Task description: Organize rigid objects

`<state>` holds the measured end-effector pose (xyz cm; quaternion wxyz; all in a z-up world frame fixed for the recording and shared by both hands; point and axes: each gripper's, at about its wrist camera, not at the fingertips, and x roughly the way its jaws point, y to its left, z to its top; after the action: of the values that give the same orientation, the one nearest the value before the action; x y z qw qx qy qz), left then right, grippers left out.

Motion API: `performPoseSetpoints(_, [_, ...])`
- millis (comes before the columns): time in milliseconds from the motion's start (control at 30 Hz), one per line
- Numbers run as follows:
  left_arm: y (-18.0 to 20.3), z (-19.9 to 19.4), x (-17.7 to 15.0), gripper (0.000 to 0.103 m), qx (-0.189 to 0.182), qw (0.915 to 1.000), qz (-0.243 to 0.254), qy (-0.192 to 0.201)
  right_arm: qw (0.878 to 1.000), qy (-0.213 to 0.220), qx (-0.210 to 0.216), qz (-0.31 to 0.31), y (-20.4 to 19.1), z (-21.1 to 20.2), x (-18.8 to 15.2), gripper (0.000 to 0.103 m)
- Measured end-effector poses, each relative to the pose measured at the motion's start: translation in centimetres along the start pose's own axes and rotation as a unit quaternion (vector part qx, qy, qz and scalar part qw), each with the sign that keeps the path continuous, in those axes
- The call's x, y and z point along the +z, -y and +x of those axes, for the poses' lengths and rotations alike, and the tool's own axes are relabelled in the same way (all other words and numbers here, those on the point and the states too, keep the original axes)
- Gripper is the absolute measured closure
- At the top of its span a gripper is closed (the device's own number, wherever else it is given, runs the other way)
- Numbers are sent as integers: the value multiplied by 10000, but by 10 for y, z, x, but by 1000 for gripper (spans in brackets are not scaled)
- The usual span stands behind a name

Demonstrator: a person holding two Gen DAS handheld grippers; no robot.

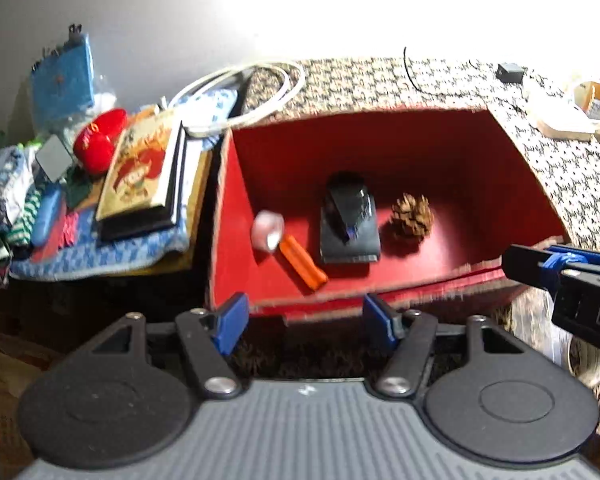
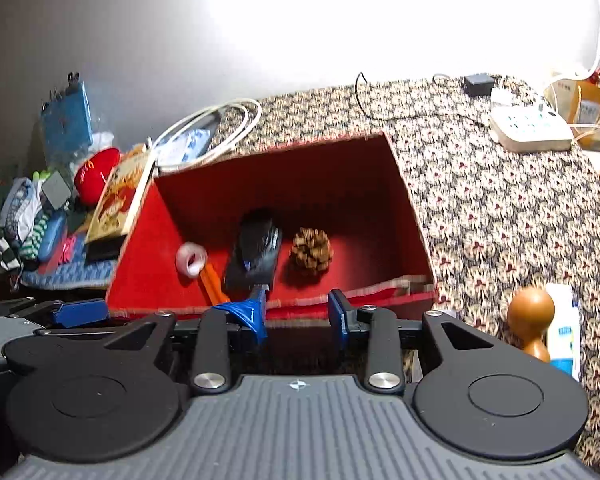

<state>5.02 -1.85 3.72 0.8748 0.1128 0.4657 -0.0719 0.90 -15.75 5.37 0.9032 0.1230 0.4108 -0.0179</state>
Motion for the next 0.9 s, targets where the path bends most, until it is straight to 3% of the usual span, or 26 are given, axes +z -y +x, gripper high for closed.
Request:
performPoseSetpoints(433, [-4, 20, 35, 38, 272, 9985, -163, 447, 9998, 101, -182, -18, 12, 32, 21, 85])
performPoseSetpoints(900, [-11, 73, 47, 37, 127, 9991, -287, 297, 9982, -337, -416, -264, 10, 100, 30, 85])
